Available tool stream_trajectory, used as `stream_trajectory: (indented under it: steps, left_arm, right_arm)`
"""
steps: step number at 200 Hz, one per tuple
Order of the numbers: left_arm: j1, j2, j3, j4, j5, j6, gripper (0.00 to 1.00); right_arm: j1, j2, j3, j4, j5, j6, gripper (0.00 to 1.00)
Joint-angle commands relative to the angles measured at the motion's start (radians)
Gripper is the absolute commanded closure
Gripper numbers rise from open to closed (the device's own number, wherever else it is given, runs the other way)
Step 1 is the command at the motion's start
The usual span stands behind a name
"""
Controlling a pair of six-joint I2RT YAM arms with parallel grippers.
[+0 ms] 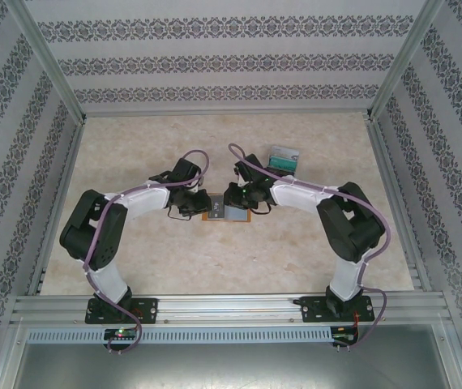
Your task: Take the credit cards out of the card holder
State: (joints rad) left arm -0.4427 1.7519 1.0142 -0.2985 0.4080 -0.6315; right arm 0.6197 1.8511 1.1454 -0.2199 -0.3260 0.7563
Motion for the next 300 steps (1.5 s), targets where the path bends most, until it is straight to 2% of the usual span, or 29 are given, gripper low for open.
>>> stream_trajectory:
  steps: [1,156,176,193,217,244,300]
  left_arm:
    - [0.010,0.026,-0.005,0.036,0.036,0.005,0.84]
    - [0.011,0.060,-0.015,0.048,0.053,-0.010,0.86]
    - [0.011,0.060,-0.015,0.048,0.054,-0.011,0.87]
    - [0.010,0.060,-0.015,0.045,0.051,-0.012,0.88]
    - [0.011,0.064,-0.004,0.011,0.021,-0.016,1.00]
    - [0.011,0.075,0.000,-0.030,-0.022,-0.018,1.00]
    - [0.011,0.072,-0.008,-0.027,-0.025,-0.027,1.00]
  right_arm:
    - [0.008,0.028,0.016,0.035,-0.045,0.042,0.82]
    - [0.008,0.091,-0.002,0.036,-0.034,0.067,0.81]
    - [0.008,0.087,-0.007,0.043,-0.039,0.066,0.88]
    - [0.008,0.080,-0.013,0.048,-0.034,0.069,1.00]
    - [0.005,0.061,-0.026,0.045,-0.018,0.068,1.00]
    - [-0.010,0.034,-0.051,0.038,0.000,0.063,1.00]
    - [-0.029,-0.001,-0.087,0.040,0.001,0.055,1.00]
